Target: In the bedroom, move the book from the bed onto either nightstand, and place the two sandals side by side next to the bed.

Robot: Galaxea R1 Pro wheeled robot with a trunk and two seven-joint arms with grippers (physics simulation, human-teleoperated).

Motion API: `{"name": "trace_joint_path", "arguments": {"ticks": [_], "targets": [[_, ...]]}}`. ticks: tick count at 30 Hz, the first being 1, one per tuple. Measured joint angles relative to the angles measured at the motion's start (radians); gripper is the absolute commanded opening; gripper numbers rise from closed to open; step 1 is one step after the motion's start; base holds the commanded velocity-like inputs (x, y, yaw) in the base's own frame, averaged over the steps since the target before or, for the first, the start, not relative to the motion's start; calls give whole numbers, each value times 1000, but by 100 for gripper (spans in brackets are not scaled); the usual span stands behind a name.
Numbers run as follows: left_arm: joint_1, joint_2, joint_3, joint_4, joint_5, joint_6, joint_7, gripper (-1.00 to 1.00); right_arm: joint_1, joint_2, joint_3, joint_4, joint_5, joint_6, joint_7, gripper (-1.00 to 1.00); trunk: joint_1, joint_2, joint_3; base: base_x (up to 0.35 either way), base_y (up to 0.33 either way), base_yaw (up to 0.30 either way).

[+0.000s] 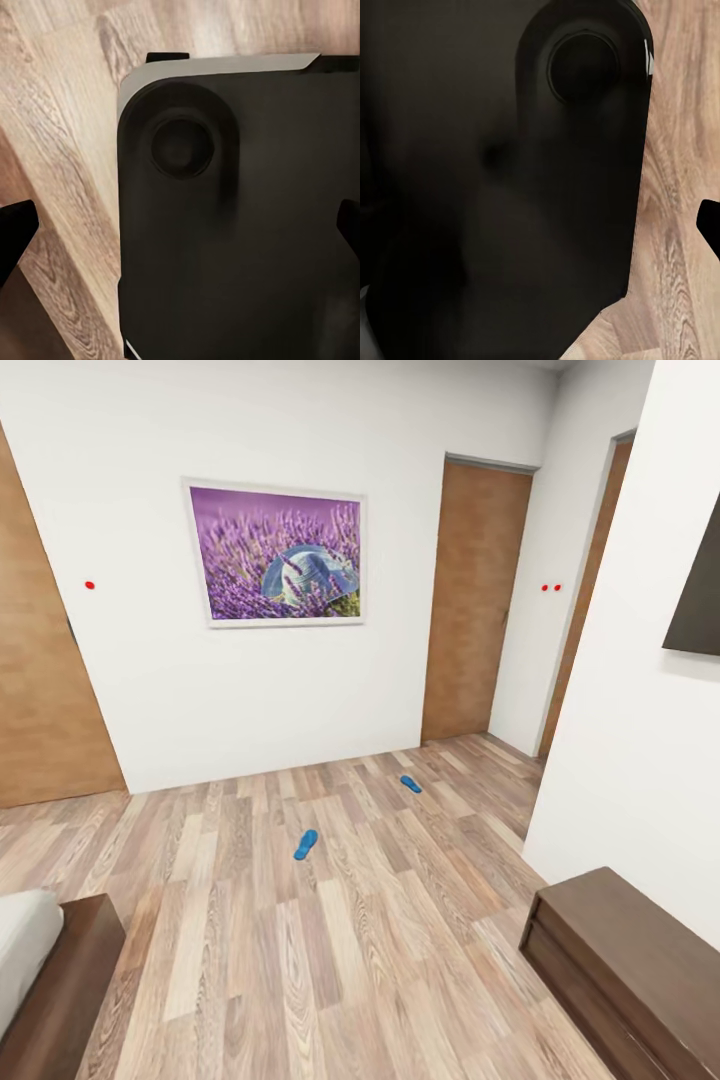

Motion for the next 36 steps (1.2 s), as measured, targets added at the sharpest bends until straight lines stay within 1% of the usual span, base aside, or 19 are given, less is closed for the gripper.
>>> {"name": "trace_joint_path", "arguments": {"ticks": [36], "targets": [[0, 0, 1, 0, 1, -5, 1, 100, 0, 0, 0, 0, 2, 0, 0, 100, 0, 0, 0, 176, 115, -78]]}}
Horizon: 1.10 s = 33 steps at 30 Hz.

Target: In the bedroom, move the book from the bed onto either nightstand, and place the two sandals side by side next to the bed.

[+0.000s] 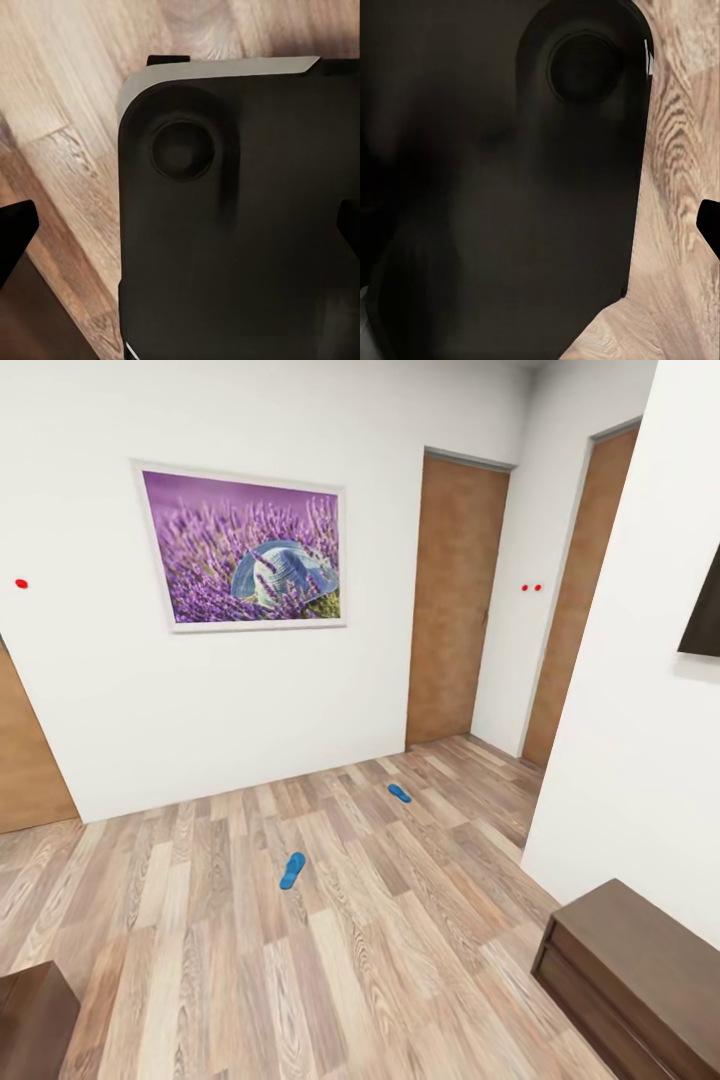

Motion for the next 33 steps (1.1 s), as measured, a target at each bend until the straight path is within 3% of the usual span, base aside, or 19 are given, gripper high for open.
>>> {"name": "trace_joint_path", "arguments": {"ticks": [33], "targets": [[0, 0, 1, 0, 0, -17, 0, 100, 0, 0, 0, 0, -2, 0, 0, 100, 0, 0, 0, 182, 119, -78]]}}
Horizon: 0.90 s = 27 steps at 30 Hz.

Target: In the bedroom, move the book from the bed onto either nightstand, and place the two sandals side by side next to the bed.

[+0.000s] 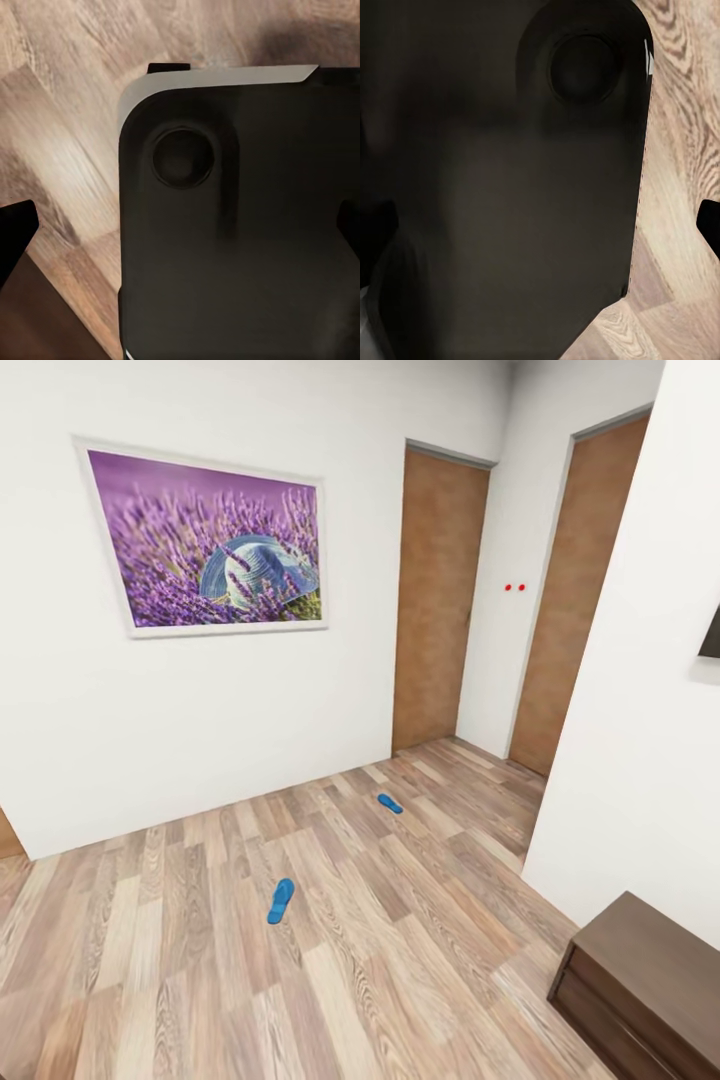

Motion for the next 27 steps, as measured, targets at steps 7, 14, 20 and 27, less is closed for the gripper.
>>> {"name": "trace_joint_path", "arguments": {"ticks": [7, 14, 20, 27], "targets": [[0, 0, 0, 0, 0, -1, 0, 100, 0, 0, 0, 0, 0, 0, 0, 100, 0, 0, 0, 183, 120, -77], [0, 0, 3, 0, 0, -2, 0, 100, 0, 0, 0, 0, 0, 0, 0, 100, 0, 0, 0, 184, 120, -76], [0, 0, 4, 0, 0, -6, 0, 100, 0, 0, 0, 0, 0, 0, 0, 100, 0, 0, 0, 184, 120, -76], [0, 0, 4, 0, 0, -7, 0, 100, 0, 0, 0, 0, 0, 0, 0, 100, 0, 0, 0, 184, 120, -75]]}}
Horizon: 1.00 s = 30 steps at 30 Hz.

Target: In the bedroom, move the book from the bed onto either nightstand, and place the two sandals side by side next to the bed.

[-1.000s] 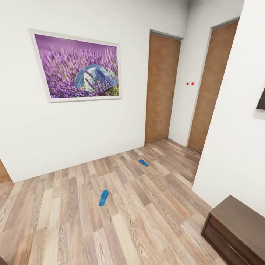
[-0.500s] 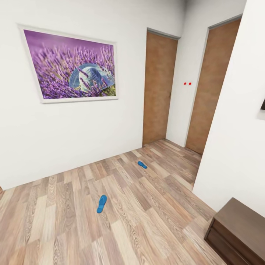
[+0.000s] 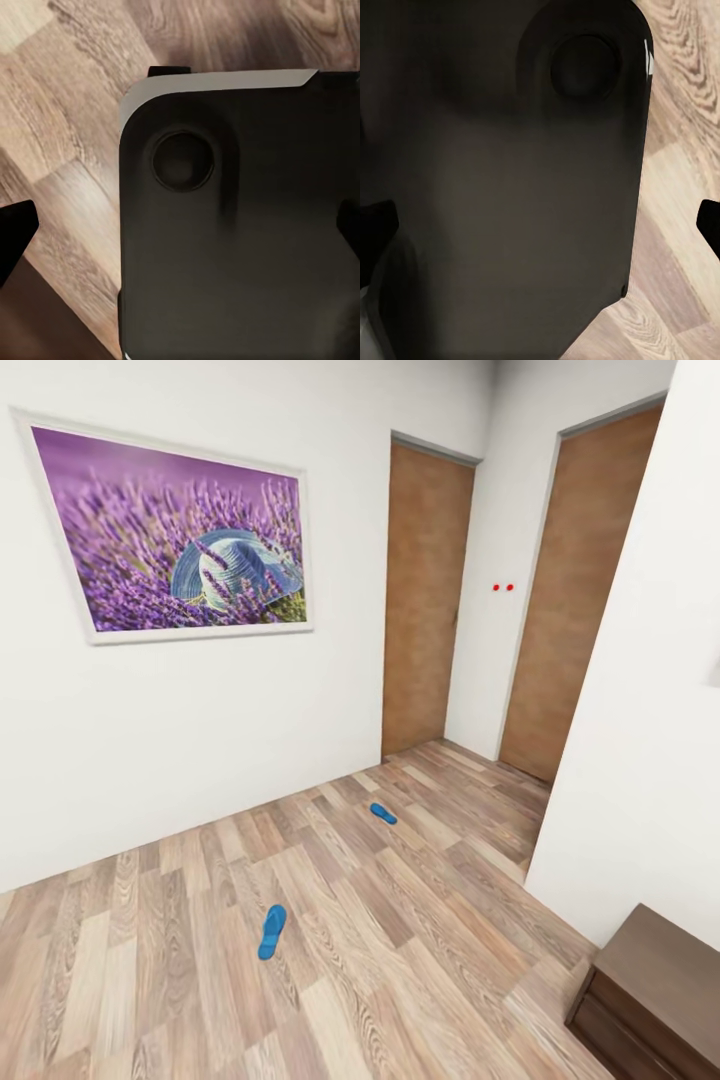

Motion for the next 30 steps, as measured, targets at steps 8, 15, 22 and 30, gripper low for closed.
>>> {"name": "trace_joint_path", "arguments": {"ticks": [8, 15, 22, 30], "targets": [[0, 0, 1, 0, 0, 0, 0, 100, 0, 0, 0, 0, 0, 0, 0, 100, 0, 0, 0, 184, 120, -74], [0, 0, 1, 0, 0, 0, 0, 100, 0, 0, 0, 0, 0, 0, 0, 100, 0, 0, 0, 183, 120, -73], [0, 0, 1, 0, 0, 0, 0, 100, 0, 0, 0, 0, 0, 0, 0, 100, 0, 0, 0, 184, 120, -69], [0, 0, 1, 0, 0, 0, 0, 100, 0, 0, 0, 0, 1, 0, 0, 100, 0, 0, 0, 183, 120, -64]]}}
